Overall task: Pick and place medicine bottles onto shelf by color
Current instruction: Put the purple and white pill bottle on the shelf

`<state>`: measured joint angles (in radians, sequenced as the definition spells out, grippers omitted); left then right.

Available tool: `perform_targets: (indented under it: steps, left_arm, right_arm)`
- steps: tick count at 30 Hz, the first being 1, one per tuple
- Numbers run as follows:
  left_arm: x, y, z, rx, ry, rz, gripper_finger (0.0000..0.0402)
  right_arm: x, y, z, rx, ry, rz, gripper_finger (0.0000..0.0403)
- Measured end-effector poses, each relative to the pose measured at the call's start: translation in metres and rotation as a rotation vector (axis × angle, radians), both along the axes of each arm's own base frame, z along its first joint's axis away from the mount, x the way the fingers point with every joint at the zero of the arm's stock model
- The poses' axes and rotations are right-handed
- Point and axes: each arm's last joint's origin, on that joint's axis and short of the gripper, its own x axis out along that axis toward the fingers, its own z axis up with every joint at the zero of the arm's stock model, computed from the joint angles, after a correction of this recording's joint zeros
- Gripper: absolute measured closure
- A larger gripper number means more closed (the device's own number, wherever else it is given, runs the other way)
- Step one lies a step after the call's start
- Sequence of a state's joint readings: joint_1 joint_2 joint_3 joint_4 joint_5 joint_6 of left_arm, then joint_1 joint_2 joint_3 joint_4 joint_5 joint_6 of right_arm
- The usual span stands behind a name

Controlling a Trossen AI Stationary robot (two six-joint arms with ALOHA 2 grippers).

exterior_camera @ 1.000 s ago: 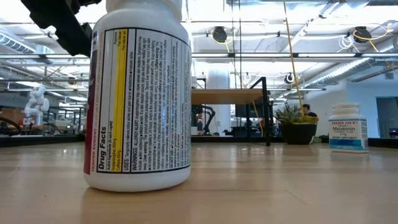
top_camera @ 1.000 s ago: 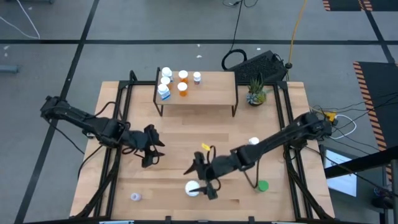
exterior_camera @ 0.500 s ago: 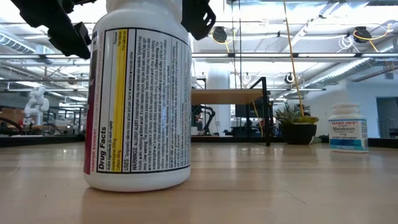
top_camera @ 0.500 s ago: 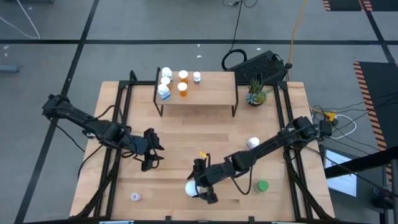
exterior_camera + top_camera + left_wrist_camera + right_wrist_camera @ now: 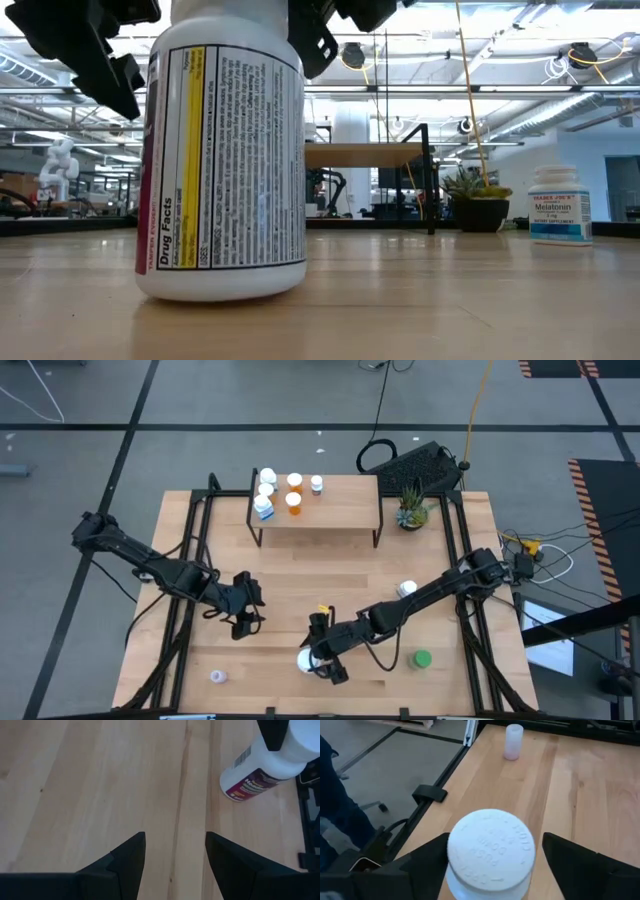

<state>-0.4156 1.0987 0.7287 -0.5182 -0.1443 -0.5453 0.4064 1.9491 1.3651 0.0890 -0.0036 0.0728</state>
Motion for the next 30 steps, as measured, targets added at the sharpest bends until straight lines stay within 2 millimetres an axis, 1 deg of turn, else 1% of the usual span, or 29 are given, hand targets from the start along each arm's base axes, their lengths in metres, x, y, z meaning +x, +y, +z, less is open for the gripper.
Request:
perform_targets:
  steps: [4, 7, 9, 11, 14, 17, 21, 23, 25, 27, 30]
  left_arm:
    - [0.000, 0.000, 0.000, -0.004, 0.003, 0.003, 0.0192]
    - [0.000, 0.000, 0.000, -0.004, 0.002, 0.016, 0.0192]
    - [0.000, 0.000, 0.000, -0.002, 0.000, 0.022, 0.0192]
    - [0.000, 0.001, 0.000, 0.002, -0.002, 0.028, 0.0192]
    - [0.001, 0.002, 0.000, 0.007, -0.006, 0.057, 0.0192]
    - [0.001, 0.003, 0.000, 0.016, -0.018, 0.110, 0.0192]
    - [0.004, 0.010, 0.001, 0.032, -0.039, 0.208, 0.0192]
    - [0.005, 0.015, 0.001, 0.033, -0.042, 0.240, 0.0192]
    - [0.007, 0.019, 0.001, 0.031, -0.046, 0.262, 0.0192]
    - [0.010, 0.024, 0.002, 0.025, -0.059, 0.288, 0.0192]
    - [0.014, 0.032, 0.004, 0.018, -0.086, 0.326, 0.0192]
  right_arm:
    - [0.002, -0.003, 0.000, 0.005, 0.000, 0.000, 0.0142]
    - [0.003, -0.007, 0.001, 0.042, 0.012, 0.001, 0.0170]
    - [0.004, -0.011, 0.004, 0.061, 0.014, -0.007, 0.0171]
    - [0.004, -0.017, 0.011, 0.065, 0.002, -0.019, 0.0171]
    - [0.003, -0.037, 0.032, 0.057, -0.047, -0.050, 0.0171]
    - [-0.002, -0.071, 0.057, 0.037, -0.060, -0.115, 0.0161]
    - [-0.015, -0.135, 0.084, 0.015, -0.033, -0.263, 0.0161]
    - [-0.023, -0.168, 0.099, 0.007, -0.055, -0.339, 0.0165]
    - [-0.030, -0.200, 0.113, 0.019, -0.082, -0.375, 0.0165]
    - [-0.035, -0.230, 0.129, 0.023, -0.093, -0.412, 0.0163]
    - [-0.037, -0.268, 0.147, -0.036, -0.073, -0.475, 0.0160]
